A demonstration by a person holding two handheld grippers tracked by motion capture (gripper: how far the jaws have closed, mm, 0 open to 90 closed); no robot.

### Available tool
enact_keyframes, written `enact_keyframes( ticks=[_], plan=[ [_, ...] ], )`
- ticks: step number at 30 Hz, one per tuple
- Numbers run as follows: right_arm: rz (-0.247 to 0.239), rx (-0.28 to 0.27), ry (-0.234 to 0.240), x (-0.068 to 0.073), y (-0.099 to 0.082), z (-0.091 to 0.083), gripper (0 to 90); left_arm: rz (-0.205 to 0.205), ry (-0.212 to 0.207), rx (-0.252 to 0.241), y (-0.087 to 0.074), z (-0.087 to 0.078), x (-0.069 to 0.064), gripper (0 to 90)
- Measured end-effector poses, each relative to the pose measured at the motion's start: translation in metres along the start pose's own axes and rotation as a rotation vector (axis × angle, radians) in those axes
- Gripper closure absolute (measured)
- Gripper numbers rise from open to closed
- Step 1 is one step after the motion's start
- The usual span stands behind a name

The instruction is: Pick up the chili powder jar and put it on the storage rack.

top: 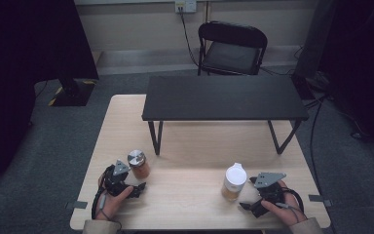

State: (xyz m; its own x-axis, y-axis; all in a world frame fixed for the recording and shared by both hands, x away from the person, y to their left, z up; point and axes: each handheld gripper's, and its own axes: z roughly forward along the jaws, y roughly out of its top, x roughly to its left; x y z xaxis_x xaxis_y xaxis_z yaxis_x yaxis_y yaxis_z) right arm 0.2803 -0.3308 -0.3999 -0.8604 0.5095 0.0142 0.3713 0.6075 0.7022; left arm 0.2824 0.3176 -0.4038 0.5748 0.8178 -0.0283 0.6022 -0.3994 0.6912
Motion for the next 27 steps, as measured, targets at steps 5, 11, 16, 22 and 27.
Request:
enact_keyframes(
  ticks=[5, 11, 16, 22, 27],
  plan=[
    [-0.002, -0.001, 0.0, 0.0, 0.0, 0.0, 0.0, -0.005, -0.019, -0.011, 0.002, -0.001, 0.001, 1.8],
    [-0.001, -0.002, 0.0, 0.0, 0.0, 0.0, 0.0, -0.024, -0.036, -0.034, 0.003, 0.001, 0.003, 1.9],
    [-0.002, -0.001, 0.0, 0.0, 0.0, 0.0, 0.0, -0.028, -0.044, -0.049, 0.006, 0.001, 0.004, 1.9],
    [-0.001, -0.001, 0.0, 0.0, 0.0, 0.0, 0.0, -0.042, -0.042, -0.077, 0.009, 0.0, 0.006, 1.8],
    [-0.001, -0.001, 0.0, 0.0, 0.0, 0.0, 0.0, -0.045, -0.034, -0.09, 0.013, 0.002, 0.007, 4.5]
  ],
)
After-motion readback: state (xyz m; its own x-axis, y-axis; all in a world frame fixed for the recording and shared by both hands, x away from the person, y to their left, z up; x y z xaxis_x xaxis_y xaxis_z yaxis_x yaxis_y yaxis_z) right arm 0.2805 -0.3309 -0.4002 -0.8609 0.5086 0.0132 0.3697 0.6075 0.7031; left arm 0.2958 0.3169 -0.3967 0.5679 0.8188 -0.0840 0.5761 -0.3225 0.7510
